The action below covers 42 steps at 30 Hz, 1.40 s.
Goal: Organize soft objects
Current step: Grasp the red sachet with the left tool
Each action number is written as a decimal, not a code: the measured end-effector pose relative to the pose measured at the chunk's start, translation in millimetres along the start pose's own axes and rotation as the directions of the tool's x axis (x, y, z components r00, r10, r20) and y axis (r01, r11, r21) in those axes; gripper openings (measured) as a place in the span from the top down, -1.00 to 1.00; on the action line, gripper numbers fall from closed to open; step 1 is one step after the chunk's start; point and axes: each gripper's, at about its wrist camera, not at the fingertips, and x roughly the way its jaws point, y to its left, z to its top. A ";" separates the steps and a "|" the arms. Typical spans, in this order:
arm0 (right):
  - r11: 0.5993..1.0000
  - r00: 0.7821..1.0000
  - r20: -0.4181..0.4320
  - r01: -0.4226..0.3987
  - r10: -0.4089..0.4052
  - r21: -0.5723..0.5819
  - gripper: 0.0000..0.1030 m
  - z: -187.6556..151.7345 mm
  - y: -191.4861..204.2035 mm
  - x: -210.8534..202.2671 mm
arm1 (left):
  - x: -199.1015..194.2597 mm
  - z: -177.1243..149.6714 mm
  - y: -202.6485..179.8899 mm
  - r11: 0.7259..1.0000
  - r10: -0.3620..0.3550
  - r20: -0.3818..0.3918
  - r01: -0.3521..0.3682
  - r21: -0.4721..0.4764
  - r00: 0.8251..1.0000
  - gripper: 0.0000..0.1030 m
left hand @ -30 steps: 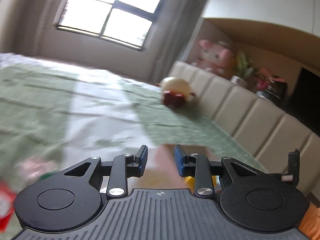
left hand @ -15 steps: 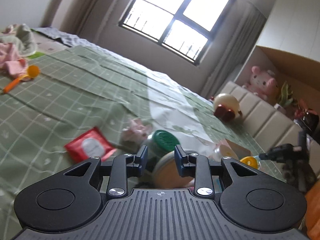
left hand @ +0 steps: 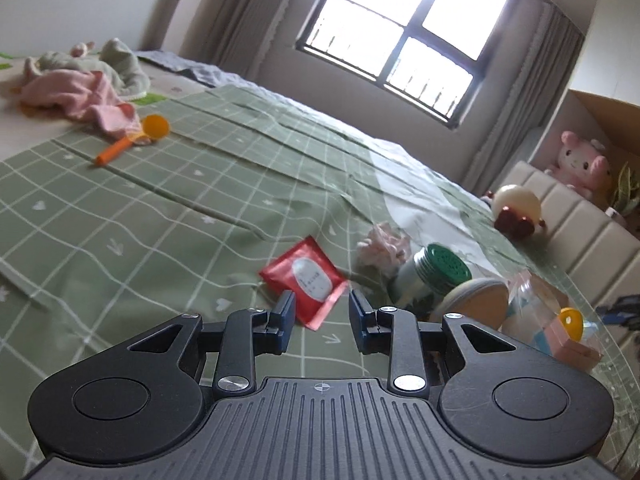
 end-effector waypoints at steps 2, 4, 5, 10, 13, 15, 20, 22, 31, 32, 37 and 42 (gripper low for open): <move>0.998 0.999 0.038 -0.018 0.020 -0.066 0.09 -7.5 16.5 -18.4 | 7.4 -1.7 -5.5 1.000 -0.005 -0.005 0.005 0.029 1.000 0.37; 0.988 0.996 0.062 -0.052 0.062 -0.142 -0.03 -20.6 41.2 -34.6 | 14.0 -4.2 -10.3 0.997 0.001 -0.003 -0.001 0.074 1.000 0.37; 0.983 0.994 0.070 -0.065 0.078 -0.172 -0.06 -28.2 54.2 -40.9 | 16.3 -5.0 -13.0 0.995 0.007 -0.001 -0.007 0.097 1.000 0.37; 0.924 0.966 0.079 -0.208 0.245 -0.321 -0.10 -80.6 128.0 -63.3 | 24.0 2.9 -16.9 0.984 0.019 0.012 -0.021 0.179 1.000 0.37; 0.886 0.943 0.055 -0.288 0.329 -0.364 -0.11 -112.7 166.0 -70.8 | 35.0 17.5 -18.3 0.974 0.022 0.015 -0.025 0.227 1.000 0.37; 0.862 0.923 0.034 -0.344 0.383 -0.372 -0.11 -134.5 186.5 -74.6 | 47.0 27.0 -21.7 0.959 0.035 0.000 -0.033 0.281 0.999 0.37; 0.785 0.895 -0.063 -0.419 0.441 -0.457 -0.11 -179.7 227.9 -76.6 | 85.8 29.6 -30.8 0.903 0.073 -0.101 -0.023 0.429 0.992 0.37; 0.759 0.898 -0.086 -0.412 0.431 -0.504 -0.11 -193.8 239.1 -72.7 | 101.5 22.6 -32.8 0.886 0.093 -0.171 -0.003 0.463 0.981 0.37; 0.784 0.911 -0.107 -0.398 0.397 -0.477 -0.18 -218.7 237.3 -37.5 | 120.2 9.8 -24.2 0.904 -0.072 -0.394 0.227 0.363 0.916 0.40; 0.784 0.911 -0.108 -0.399 0.398 -0.476 -0.18 -218.0 236.9 -36.3 | 119.8 9.8 -23.4 0.900 -0.075 -0.393 0.232 0.370 0.917 0.41; 0.784 0.912 -0.092 -0.391 0.399 -0.482 -0.26 -224.8 235.0 -37.2 | 99.3 21.1 -29.4 0.881 -0.076 -0.277 0.195 0.431 0.958 0.44; 0.782 0.914 -0.096 -0.389 0.395 -0.486 -0.31 -225.9 237.6 -35.5 | 90.7 43.5 -20.0 0.932 -0.057 -0.130 0.099 0.349 0.990 0.43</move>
